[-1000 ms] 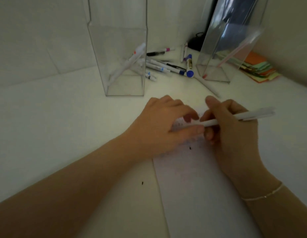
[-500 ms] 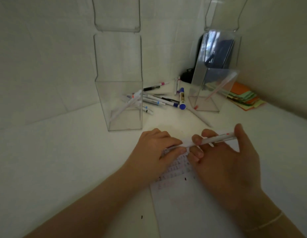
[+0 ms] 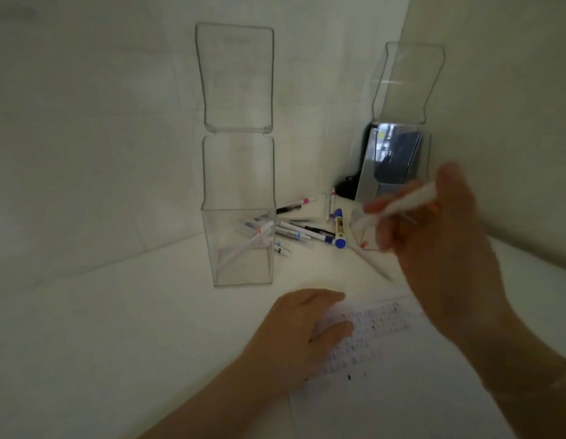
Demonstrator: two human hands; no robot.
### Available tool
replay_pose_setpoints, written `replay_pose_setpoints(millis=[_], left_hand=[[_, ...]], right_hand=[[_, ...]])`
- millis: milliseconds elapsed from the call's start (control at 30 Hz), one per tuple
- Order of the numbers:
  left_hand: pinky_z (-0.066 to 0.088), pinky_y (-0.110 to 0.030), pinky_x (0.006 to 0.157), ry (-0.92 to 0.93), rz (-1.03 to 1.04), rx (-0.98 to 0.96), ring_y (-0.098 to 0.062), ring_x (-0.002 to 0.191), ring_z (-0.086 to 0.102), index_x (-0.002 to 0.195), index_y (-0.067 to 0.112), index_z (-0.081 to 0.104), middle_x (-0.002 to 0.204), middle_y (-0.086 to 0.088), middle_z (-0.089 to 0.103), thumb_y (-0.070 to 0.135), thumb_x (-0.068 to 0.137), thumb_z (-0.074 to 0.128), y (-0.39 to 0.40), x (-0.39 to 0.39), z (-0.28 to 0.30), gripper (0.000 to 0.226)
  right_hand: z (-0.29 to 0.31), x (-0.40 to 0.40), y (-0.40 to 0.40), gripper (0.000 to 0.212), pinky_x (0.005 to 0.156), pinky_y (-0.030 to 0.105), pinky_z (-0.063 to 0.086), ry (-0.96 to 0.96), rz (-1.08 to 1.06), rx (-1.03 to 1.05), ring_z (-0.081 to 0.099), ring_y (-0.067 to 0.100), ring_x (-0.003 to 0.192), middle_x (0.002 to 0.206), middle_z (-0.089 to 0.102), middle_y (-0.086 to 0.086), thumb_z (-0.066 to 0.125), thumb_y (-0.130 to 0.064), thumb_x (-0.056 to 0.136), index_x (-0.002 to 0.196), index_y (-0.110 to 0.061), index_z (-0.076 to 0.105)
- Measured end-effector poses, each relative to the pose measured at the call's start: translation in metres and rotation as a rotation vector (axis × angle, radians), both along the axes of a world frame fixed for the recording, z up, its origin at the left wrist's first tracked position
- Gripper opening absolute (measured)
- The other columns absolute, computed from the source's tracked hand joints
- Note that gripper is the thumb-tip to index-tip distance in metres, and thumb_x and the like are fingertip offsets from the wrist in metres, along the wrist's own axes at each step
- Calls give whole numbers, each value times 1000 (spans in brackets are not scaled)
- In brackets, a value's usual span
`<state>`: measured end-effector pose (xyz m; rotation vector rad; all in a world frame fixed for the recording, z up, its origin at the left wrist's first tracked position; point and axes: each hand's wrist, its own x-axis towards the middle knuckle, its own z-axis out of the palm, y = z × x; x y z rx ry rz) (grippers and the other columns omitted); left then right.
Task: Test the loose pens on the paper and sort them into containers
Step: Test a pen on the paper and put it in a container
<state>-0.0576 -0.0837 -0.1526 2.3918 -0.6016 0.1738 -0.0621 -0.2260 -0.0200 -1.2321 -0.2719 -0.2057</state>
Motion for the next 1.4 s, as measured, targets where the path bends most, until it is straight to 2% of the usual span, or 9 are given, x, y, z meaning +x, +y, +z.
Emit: replay_pose_setpoints(millis=[100, 200, 400, 600, 733, 867, 1067, 1133, 1400], left_hand=[[-6, -21, 113, -37, -57, 247, 0, 142, 9, 143, 35, 30, 154, 15, 19, 57, 92, 36, -2, 1, -3, 56], [-14, -20, 109, -45, -51, 268, -2, 143, 4, 145, 34, 28, 157, 12, 13, 56, 93, 36, -3, 0, -1, 56], [1, -25, 114, -14, -35, 170, -3, 140, 17, 138, 34, 41, 152, 13, 27, 55, 88, 49, -1, 5, 0, 55], [22, -21, 109, 102, 31, -55, 3, 126, 38, 126, 35, 54, 136, 19, 49, 52, 86, 56, 2, 10, 7, 43], [40, -18, 97, 297, 90, -350, 3, 108, 54, 112, 35, 63, 118, 19, 61, 37, 88, 60, 5, 13, 6, 24], [48, -11, 79, 371, 162, -709, 1, 87, 64, 91, 14, 73, 92, 7, 72, 6, 87, 59, 13, 22, 15, 16], [51, -21, 73, 321, 295, -951, -13, 74, 69, 77, 9, 70, 74, -6, 72, -6, 84, 54, 26, 33, 19, 23], [51, -19, 77, 219, 321, -854, -12, 75, 68, 74, 14, 71, 73, -1, 72, -4, 83, 55, 27, 33, 16, 26], [48, -13, 77, 177, 353, -767, -7, 75, 67, 76, 14, 72, 74, 3, 72, -2, 84, 54, 29, 33, 15, 26]], right_hand=[[64, 19, 32, 52, 58, 27, 46, -221, -1, -191, 50, 16, 49, 66, 63, 6, 39, -56, 88, 53, -22, 56], [88, 47, 75, 43, 50, 27, 47, -259, -26, -358, 50, 15, 45, 71, 65, 12, 45, -52, 92, 80, -11, 50], [60, 87, 133, 47, 38, 21, 46, -196, 37, -850, 54, 15, 34, 60, 65, 14, 40, -41, 98, 70, -6, 56], [48, 105, 142, 21, 53, 28, 58, -204, -14, -1196, 62, 16, 46, 74, 63, 12, 55, -28, 89, 87, -7, 57], [58, 106, 124, 13, 62, 30, 47, -568, -514, -821, 52, 15, 62, 63, 52, -5, 53, -22, 84, 72, -17, 50], [33, 121, 90, 21, 61, 37, 42, -376, -659, -471, 37, 7, 54, 59, 37, -8, 50, -20, 87, 71, -20, 37], [-71, 142, 68, 17, 67, 21, 36, 59, -157, -1263, 54, 21, 81, 84, 55, 1, 63, -14, 83, 97, -12, 55], [-90, 147, 73, 24, 72, 21, 38, 43, 3, -1445, 58, 24, 93, 103, 61, 6, 62, -17, 81, 105, -14, 61], [-81, 138, 87, 28, 85, 32, 47, -171, -39, -1825, 58, 31, 106, 118, 58, 15, 51, -7, 84, 112, -5, 57]])
